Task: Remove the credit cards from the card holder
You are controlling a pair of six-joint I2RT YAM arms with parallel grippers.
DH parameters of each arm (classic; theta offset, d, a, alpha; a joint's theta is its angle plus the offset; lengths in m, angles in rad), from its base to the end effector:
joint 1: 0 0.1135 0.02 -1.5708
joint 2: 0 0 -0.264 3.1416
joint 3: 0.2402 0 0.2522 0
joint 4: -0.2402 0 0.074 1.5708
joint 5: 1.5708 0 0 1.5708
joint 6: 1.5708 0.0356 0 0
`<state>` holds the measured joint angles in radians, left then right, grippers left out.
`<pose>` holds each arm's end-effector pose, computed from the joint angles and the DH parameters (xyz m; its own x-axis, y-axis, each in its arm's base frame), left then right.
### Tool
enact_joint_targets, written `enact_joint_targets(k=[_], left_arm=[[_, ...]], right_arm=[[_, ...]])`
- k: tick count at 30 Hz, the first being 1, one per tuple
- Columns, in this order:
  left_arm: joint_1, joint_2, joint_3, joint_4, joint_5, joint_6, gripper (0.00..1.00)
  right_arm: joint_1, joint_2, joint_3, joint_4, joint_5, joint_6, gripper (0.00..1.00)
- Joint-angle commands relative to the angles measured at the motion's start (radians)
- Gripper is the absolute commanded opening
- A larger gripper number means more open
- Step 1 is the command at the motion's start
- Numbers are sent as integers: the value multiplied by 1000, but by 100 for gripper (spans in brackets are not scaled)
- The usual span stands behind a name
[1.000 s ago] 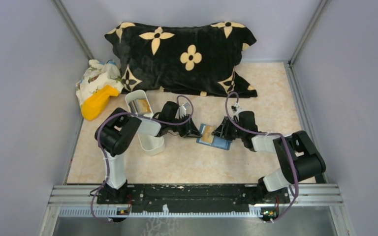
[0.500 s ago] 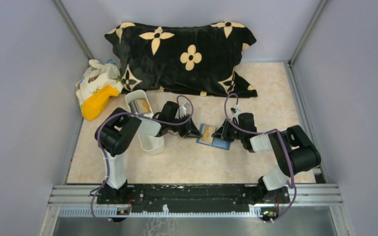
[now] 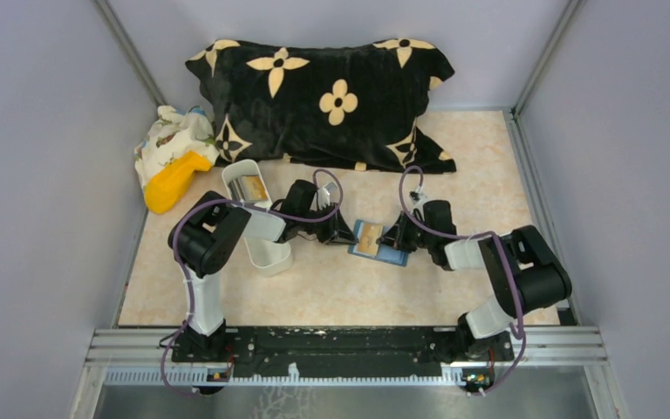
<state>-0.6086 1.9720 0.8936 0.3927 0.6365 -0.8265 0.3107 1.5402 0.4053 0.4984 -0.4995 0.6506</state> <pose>0.2925 -0.2296 0.1041 -0.9678 -0.0466 -0.2475 0.1850 0.5351 -0.8243 0.2370 0.0940 0.1181 -0.8350 0.2903 -0.4675 -0.1626 0.6814 0.7136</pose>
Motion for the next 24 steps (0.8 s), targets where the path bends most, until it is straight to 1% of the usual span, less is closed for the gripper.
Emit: enact_joint_targets(k=[1,5,9,16,20,22,23,24], left_arm=[[-1,46,-22,-59,-66,26,26],[0,47,-25,-49,-62,24,26],[-1,45,-26,-45,-59,23,26],[1,24,-34,-34,-84,15,25],[1,-34,-92,109,-77,-3,25],[1,-76,-123,188,-77,-10,28],[1,-98,-146,251,-69,-18,30],[2,-123,-185,380,-59,-38,33]], right_arm=[[-23,-49,13,-63,-18,-51,0],[-43,-80,11,-98,-40,-57,0],[-72,-134,10,-167,-21,-77,0],[-120,-308,1,-265,28,-93,0],[-126,-379,25,-303,17,-111,0],[-132,-404,40,-300,-8,-113,0],[-133,-415,45,-295,-22,-111,0],[-133,-422,52,-285,-40,-106,0]])
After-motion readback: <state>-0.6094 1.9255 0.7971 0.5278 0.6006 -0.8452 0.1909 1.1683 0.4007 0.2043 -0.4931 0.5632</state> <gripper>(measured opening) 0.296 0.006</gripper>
